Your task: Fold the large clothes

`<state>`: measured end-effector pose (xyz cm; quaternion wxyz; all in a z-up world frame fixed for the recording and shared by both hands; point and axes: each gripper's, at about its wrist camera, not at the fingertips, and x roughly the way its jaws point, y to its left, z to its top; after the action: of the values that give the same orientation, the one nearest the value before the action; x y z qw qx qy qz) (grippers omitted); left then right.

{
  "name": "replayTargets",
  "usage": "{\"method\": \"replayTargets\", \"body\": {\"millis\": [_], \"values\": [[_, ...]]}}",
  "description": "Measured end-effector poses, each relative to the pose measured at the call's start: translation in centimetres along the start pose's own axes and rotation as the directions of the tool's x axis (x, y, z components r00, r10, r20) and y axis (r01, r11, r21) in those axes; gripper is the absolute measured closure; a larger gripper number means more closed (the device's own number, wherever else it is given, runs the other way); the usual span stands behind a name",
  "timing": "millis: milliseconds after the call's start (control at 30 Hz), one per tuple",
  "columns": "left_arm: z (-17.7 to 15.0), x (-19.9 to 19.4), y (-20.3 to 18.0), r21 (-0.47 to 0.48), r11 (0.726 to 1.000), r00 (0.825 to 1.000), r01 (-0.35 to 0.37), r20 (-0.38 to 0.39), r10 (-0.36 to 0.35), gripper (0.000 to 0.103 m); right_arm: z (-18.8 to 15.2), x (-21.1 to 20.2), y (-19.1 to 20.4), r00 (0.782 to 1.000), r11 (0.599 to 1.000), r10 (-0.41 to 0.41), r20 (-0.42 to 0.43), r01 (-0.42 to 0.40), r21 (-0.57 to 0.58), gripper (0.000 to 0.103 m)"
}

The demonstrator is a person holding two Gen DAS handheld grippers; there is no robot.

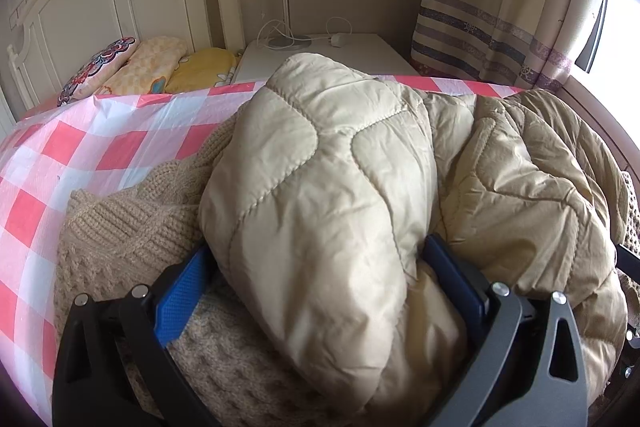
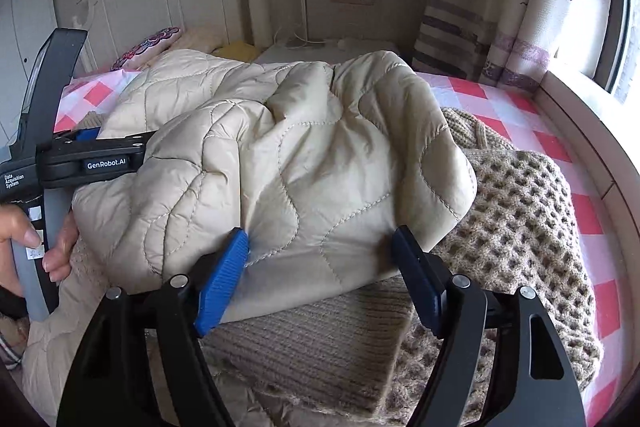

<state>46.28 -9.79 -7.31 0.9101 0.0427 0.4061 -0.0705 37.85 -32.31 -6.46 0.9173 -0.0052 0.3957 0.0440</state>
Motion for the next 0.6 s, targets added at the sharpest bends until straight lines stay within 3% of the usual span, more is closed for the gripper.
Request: {"method": "replayTargets", "body": {"millis": [200,333,433,500,600], "values": [[0.0,-0.6,0.2,-0.011,1.0,1.0,-0.006,-0.004,0.006,0.002,0.0,0.6,-0.2,1.0,1.0,0.007,-0.006,-0.007,0.028,0.029],[-1.4,-6.4,-1.4,-0.032,0.999,0.996,-0.025,0.09,0.027,0.002,-0.9,-2.6,-0.2,0.999,0.997,0.038,0.007,-0.038,0.074,0.026],[-4.5,-10.1,-3.6,0.038,0.998,0.992,-0.042,0.12,0.037,0.002,-1.9,-4.3,0.2,1.0,1.0,0.014,0.009,-0.015,0.021,0.021],[-6.7,-10.6,-4.2,0.081,0.992,0.991,-0.094,0.098,0.086,0.002,-2.9,-4.7,0.3,1.0,1.0,-0.015,-0.006,0.015,-0.009,0.016],[-9.7,-8.8,-4.8,0.154,0.977,0.989,-0.148,0.001,0.15,0.002,-4.7,-2.9,-0.2,0.99,0.998,-0.058,-0.126,0.059,-0.002,0.016]]}}
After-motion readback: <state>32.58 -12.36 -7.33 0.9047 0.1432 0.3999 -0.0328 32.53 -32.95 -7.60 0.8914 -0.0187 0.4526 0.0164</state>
